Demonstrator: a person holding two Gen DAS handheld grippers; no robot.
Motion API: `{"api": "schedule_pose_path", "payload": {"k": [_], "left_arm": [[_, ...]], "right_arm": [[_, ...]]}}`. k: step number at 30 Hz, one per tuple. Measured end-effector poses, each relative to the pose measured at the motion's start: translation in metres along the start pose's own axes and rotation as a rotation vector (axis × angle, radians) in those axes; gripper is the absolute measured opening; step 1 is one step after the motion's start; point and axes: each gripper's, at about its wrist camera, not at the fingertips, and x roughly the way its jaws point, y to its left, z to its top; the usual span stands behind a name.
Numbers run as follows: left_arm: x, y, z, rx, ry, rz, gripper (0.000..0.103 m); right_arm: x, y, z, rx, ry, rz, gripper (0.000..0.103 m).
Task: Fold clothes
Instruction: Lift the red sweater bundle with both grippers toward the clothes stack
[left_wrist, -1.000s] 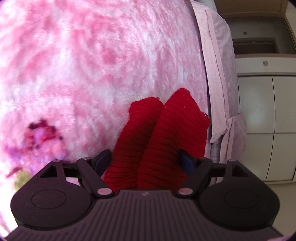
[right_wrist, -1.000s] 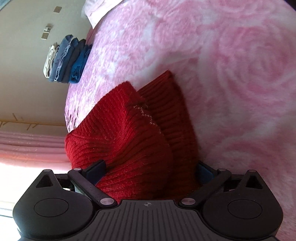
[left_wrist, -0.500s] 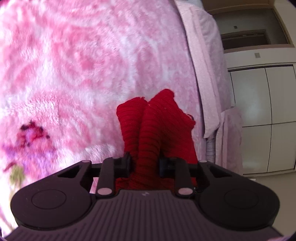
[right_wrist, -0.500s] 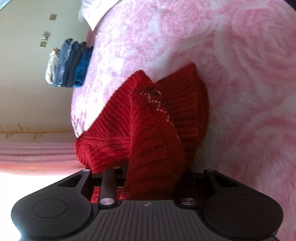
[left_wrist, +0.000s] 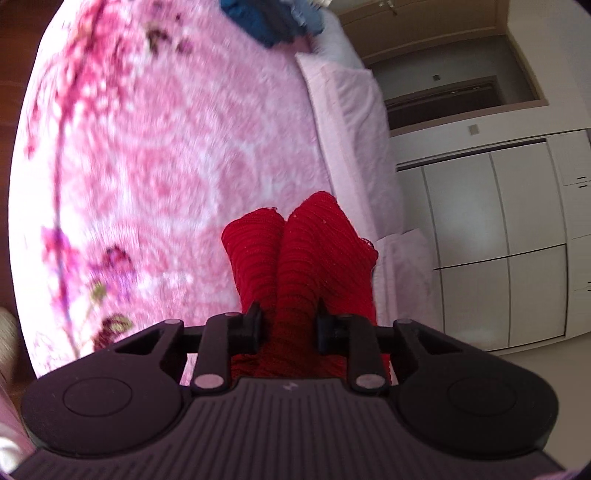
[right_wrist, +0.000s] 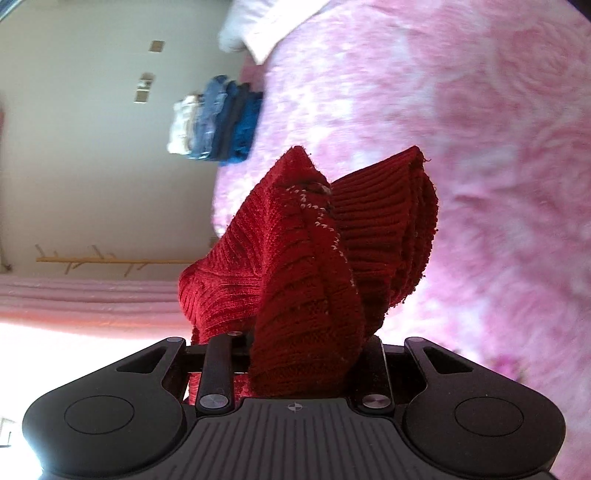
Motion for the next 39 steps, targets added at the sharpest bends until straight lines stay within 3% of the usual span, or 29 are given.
{"api": "schedule_pose_path", "payload": {"k": [6,15,21,30,39], "left_arm": [[-0.054,-0.012,0.086,0.050,-0.046,-0.063,0.021],[-0.117,-0.025,0.295,0.186,-0.059,-0.117,0.021],[-0.134,-0.022,0.397,0.197,-0.098,-0.148,0.021],[-0.090,-0.006,0.548,0.216,-0.057,-0.179,0.021],[-0.005,-0.047,0.707,0.301,0.066,-0.205,0.021]], "right_arm": [[0.047,0.074,-0.009,-0.022,-0.022,0.063,0.029],[0.187,0.210,0.005,-0.053,-0.124,0.132,0.029],[0.273,0.284,0.032,-0.077,-0.155,0.162,0.029],[0.382,0.331,0.087,-0.084,-0.213,0.160,0.029],[0.468,0.373,0.173,0.014,-0.345,0.160,0.029]]}}
